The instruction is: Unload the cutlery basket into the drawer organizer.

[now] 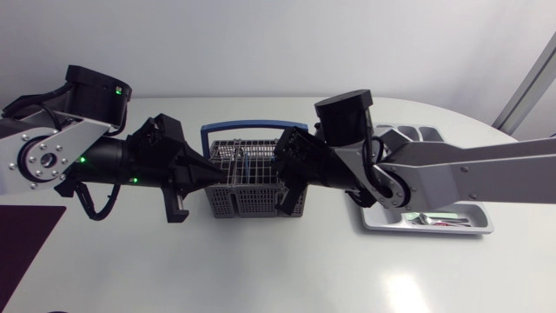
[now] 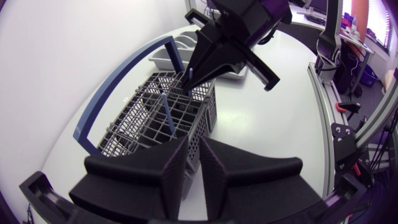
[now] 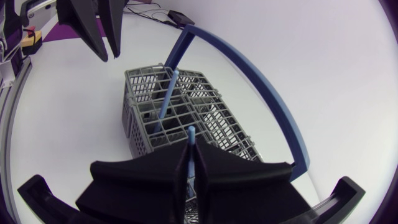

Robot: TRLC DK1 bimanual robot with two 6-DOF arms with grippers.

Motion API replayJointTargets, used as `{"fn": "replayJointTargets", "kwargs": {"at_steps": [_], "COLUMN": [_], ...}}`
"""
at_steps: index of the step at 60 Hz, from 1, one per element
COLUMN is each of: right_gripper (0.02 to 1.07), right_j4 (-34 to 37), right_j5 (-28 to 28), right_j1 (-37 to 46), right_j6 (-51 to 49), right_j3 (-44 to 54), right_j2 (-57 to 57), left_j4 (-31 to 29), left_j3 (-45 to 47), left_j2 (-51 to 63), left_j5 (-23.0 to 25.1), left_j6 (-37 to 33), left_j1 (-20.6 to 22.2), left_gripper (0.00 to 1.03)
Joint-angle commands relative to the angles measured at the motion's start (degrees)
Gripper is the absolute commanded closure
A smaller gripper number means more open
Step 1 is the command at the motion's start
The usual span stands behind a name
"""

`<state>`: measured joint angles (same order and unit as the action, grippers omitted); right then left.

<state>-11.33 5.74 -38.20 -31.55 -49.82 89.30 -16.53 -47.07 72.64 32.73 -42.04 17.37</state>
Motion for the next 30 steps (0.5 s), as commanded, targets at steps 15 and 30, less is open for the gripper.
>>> {"fn": "replayJointTargets", "kwargs": {"at_steps": [15, 30], "right_gripper": [1.02, 1.02], "right_j4": [5.88, 11.07], "right_j5": [-0.38, -1.78], "right_j1": [-1.97, -5.31], "right_j6": [1.32, 2.90], "right_j3": [-0.89, -2.12], "right_j2": [-8.70, -14.50], "left_j4": [1.86, 3.00], "left_j3": [2.07, 2.07], "left_j2": [0.48, 1.45], "left_j5": [-0.91, -1.88], "left_j6": [0.03, 0.03], "left_j1": [-0.31, -0.58], "left_gripper": [0.87, 0.85]}}
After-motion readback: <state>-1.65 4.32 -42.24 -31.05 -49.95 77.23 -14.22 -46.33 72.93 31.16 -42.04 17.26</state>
